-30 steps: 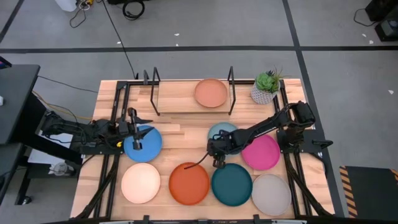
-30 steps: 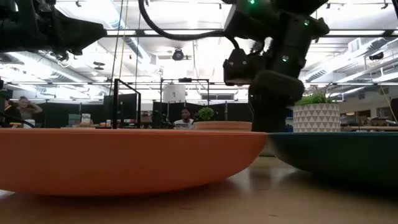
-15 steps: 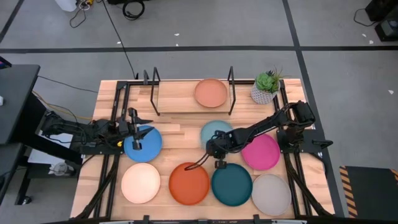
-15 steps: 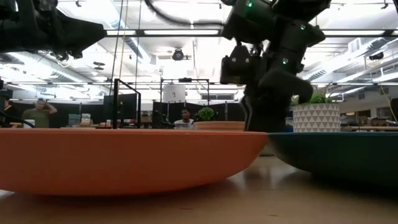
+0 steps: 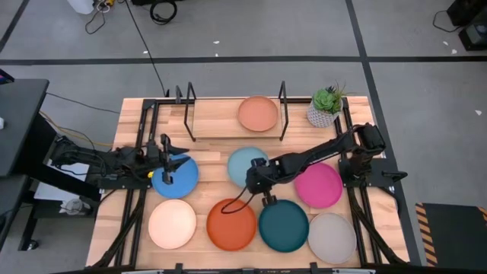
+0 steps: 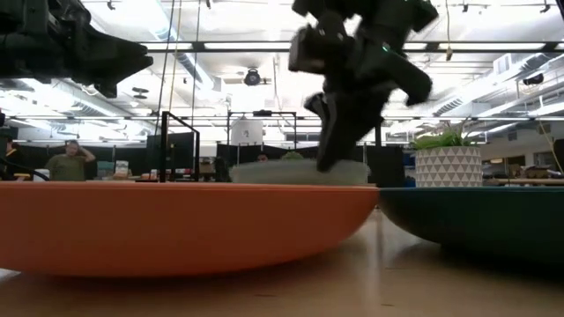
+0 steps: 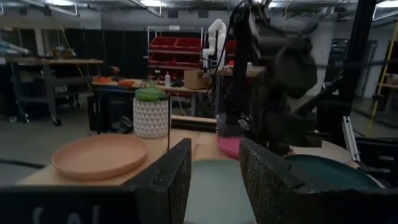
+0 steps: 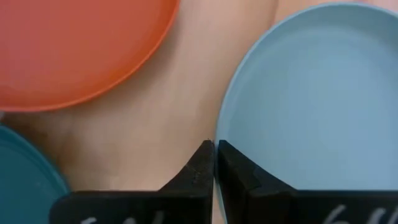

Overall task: Place and stack plates onto a shelf
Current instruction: Stack the light blue plate on the top of brown plate on the shelf

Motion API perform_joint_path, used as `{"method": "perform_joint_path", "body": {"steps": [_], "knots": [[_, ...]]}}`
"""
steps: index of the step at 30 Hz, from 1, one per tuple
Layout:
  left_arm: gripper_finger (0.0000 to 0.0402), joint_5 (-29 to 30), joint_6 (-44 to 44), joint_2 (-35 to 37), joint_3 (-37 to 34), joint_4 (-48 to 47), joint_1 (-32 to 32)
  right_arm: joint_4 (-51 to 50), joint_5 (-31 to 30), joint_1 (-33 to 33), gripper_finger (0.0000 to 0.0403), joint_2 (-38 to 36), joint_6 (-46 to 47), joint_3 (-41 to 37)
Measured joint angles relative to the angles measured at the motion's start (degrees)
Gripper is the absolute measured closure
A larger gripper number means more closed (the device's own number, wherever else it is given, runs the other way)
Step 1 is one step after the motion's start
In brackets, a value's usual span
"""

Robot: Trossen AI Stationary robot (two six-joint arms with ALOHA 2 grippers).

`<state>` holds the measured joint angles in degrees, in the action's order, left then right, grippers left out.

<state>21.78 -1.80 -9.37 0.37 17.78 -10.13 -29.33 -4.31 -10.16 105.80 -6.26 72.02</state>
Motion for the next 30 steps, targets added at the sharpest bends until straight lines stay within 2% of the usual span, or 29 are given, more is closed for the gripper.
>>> {"method": "perform_joint_path", "body": {"steps": [8, 15, 19, 27, 30], "knots": [[0.0260, 0.00, -5.03, 0.00, 0.01, -2.01, -0.01, -9.02, -4.56, 1.23, 0.0387, 0.00, -6.82, 8.52], [0.0260, 0.00, -7.87, 0.00, 0.02, -2.95, 0.00, -10.51, -4.03, 11.28, 0.0386, 0.00, -10.14, 9.29], [0.0260, 0.00, -8.05, 0.00, 0.00, -3.12, -0.02, -8.00, -3.09, 16.86, 0.0386, 0.00, -12.43, 9.51], [0.0260, 0.00, -8.07, 0.00, 0.02, -3.52, -0.02, -6.87, -0.77, 24.25, 0.0386, -0.30, -13.44, 10.47], [0.0260, 0.00, -8.20, 0.00, 0.00, -3.58, -0.02, -6.22, -1.65, 26.44, 0.0386, -0.55, -11.60, 10.56]]}}
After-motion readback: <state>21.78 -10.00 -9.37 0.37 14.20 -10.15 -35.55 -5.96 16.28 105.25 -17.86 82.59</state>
